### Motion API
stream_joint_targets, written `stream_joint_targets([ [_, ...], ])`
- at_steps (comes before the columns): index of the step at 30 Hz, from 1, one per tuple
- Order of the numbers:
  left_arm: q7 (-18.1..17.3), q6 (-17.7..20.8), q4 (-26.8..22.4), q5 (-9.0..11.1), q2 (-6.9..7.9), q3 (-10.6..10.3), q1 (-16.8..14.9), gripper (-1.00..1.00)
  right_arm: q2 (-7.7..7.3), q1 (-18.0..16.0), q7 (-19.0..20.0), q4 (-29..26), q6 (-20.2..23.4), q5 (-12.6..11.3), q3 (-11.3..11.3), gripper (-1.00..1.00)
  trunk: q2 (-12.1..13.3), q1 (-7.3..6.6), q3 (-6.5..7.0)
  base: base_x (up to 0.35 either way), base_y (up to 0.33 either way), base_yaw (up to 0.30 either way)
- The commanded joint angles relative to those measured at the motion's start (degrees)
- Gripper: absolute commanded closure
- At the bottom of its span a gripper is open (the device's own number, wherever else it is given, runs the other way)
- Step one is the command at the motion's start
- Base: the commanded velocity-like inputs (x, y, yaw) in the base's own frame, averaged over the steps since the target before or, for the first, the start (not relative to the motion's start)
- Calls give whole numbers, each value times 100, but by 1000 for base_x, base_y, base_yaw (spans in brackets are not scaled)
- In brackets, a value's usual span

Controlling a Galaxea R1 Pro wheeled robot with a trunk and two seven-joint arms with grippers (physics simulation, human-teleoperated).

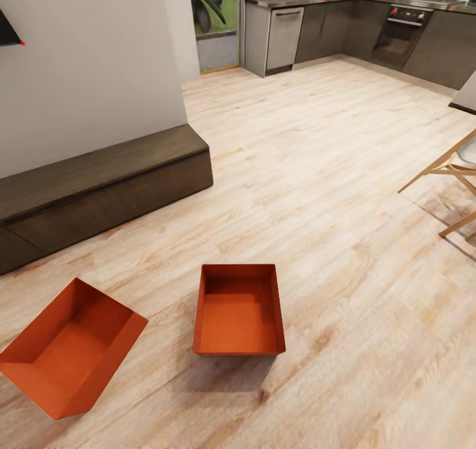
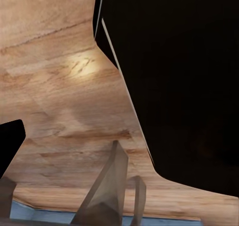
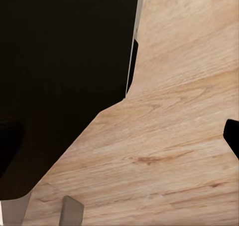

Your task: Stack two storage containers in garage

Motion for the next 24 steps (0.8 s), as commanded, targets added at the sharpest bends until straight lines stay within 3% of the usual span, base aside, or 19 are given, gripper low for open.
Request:
stream_joint_targets([
  [1, 4, 40, -14, 32, -2, 25, 3, -100, 1, -5, 22, 14, -29, -60, 43, -100, -1, 0, -7, 0, 0, 0],
  [24, 4, 40, -14, 32, -2, 25, 0, -100, -2, -5, 65, 14, -19, -54, 53, -100, -1, 0, -16, 0, 0, 0],
])
